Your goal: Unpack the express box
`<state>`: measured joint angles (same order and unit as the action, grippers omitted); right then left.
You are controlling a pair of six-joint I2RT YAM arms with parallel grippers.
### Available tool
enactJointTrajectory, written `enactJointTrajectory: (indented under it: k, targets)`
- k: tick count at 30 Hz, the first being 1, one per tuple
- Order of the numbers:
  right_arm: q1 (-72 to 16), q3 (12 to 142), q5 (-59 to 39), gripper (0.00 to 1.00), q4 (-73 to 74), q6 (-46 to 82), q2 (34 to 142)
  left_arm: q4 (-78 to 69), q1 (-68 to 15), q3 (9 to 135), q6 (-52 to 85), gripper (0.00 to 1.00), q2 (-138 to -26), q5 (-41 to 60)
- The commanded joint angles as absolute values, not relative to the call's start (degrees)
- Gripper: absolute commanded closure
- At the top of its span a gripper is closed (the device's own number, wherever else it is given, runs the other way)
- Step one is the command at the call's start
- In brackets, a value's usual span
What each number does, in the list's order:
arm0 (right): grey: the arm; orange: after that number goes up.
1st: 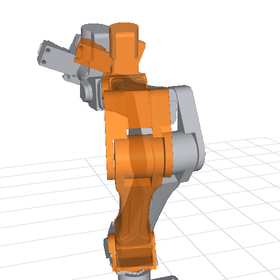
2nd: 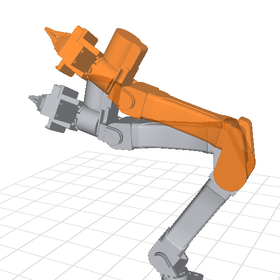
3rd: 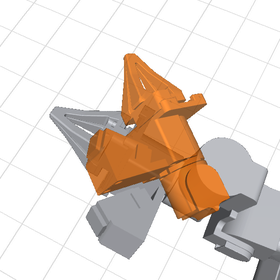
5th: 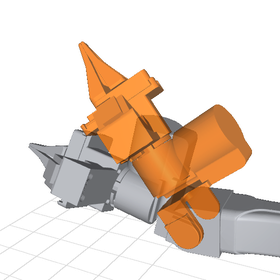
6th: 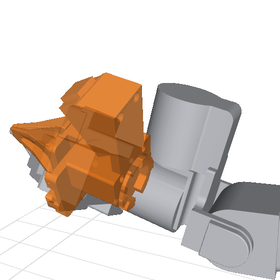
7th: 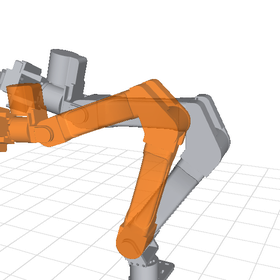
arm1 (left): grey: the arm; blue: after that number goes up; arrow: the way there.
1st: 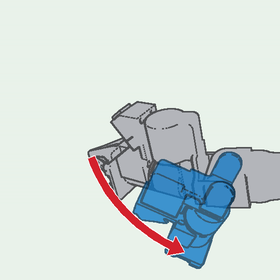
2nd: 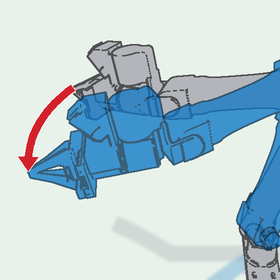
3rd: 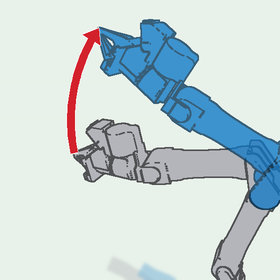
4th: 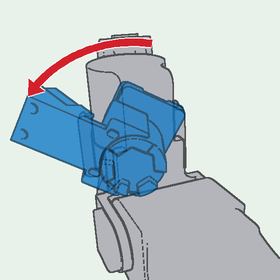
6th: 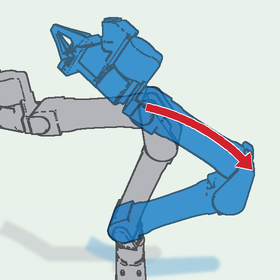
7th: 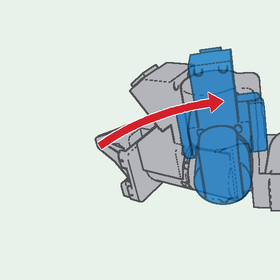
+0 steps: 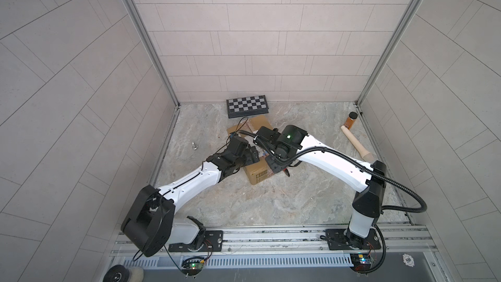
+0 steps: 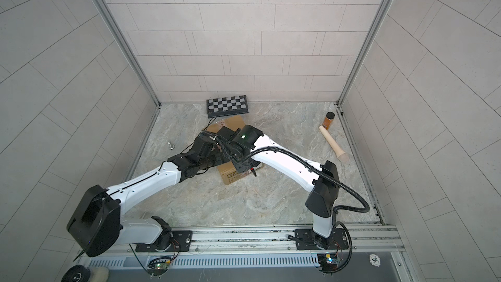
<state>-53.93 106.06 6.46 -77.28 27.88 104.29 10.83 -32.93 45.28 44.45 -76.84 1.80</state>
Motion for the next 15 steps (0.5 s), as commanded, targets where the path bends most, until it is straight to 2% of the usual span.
enactJointTrajectory:
  k: [1, 15]
  targets:
    - [-53.8, 106.1, 6.0, 1.0, -76.6, 27.2, 105.2, 21.2, -31.7, 40.9, 42.9, 0.0, -78.3, 3.9]
    - [-53.4, 103.8, 6.6, 1.0, -76.6, 26.9, 107.2, 22.7, -30.9, 40.7, 43.5, 0.0, -79.7, 3.4]
